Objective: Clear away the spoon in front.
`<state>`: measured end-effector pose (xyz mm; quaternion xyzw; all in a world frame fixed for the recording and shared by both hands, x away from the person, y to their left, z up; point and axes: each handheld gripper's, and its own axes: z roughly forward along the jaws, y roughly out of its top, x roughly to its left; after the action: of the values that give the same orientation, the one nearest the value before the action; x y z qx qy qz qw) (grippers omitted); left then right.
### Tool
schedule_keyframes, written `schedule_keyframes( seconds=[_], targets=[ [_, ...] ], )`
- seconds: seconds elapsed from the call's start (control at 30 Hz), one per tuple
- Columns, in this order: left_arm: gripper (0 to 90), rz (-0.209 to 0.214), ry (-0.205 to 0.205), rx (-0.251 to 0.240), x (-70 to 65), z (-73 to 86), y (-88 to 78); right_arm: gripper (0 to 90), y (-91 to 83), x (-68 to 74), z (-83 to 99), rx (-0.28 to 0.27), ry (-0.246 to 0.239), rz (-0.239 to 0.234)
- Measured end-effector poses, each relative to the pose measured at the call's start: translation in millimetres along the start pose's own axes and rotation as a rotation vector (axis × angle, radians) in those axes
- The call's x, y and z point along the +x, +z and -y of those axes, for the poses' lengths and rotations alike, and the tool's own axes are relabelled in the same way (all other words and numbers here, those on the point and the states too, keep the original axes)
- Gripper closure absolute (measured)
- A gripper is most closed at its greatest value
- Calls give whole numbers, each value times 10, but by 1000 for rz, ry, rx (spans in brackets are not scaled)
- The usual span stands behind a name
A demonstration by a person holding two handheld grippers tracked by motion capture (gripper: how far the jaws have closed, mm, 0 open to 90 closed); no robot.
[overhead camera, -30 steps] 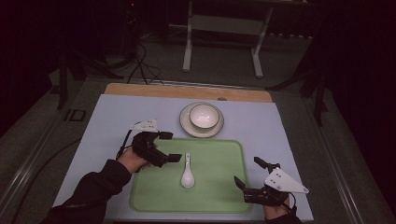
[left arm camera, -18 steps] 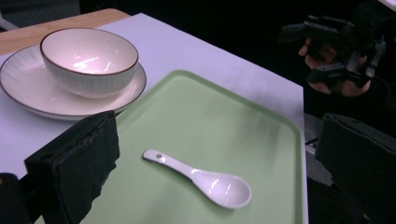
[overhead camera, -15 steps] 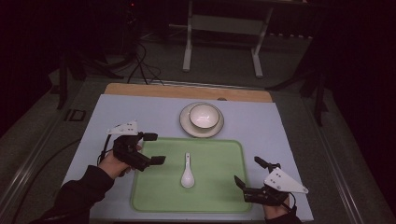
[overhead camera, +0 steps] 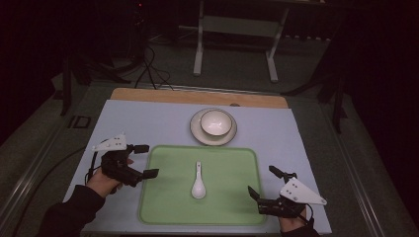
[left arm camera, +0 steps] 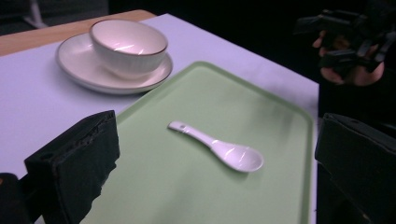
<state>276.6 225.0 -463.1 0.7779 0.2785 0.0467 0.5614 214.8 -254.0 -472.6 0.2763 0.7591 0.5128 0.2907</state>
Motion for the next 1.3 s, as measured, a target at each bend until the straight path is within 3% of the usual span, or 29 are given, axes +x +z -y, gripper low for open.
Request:
schedule_keyframes(
  seconds=[0.27,0.53,0.77,1.13,1.3],
  targets=[
    [0,-44,-28,-11,44,194,-112,98,10,6,3,7,1,-7],
    [0,-84,-55,17,114,419,-149,98,18,3,12,12,-3,-9],
    [0,-122,-87,13,171,581,-192,98,28,1,20,15,-3,-7],
    [0,-168,-112,-30,172,732,-175,98,46,-10,45,26,5,-4],
    [0,-170,-113,-14,183,752,-134,98,48,-22,56,26,9,-4]
  ],
)
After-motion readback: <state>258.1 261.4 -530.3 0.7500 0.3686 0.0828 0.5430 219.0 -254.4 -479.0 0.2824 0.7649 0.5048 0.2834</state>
